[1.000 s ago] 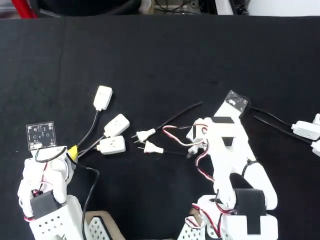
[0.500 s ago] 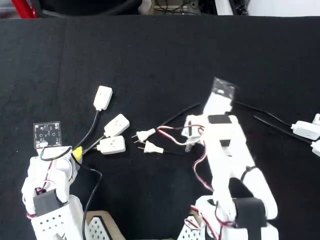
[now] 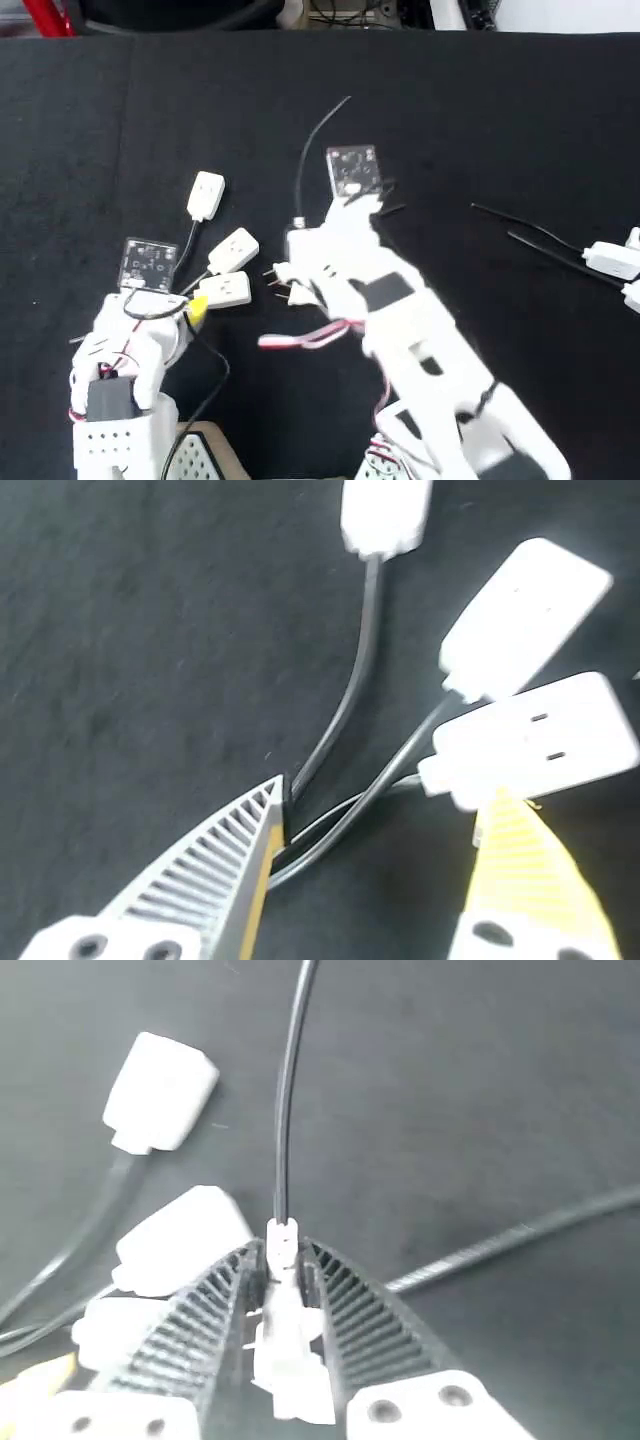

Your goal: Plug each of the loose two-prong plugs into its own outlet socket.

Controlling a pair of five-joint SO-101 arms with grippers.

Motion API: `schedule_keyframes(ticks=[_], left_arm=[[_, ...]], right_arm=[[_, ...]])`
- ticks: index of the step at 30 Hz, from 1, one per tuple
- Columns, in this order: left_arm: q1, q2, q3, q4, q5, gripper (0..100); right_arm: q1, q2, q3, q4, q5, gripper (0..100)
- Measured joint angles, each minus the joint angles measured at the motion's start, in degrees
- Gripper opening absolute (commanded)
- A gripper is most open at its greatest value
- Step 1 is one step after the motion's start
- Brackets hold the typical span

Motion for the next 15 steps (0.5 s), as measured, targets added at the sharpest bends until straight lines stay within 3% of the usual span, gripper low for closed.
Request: schedule_keyframes(ticks=[8, 15], left_arm=[[9.05, 0.00, 0.00, -8.00, 7.03, 30], [17.76, 0.00, 0.70, -8.79, 7.47, 30]], right_arm=[[-13.27, -21.45, 13.71, -3.16, 0.00, 1.1], [-15.56, -42.73, 29.54, -16.88, 0.00, 1.1]])
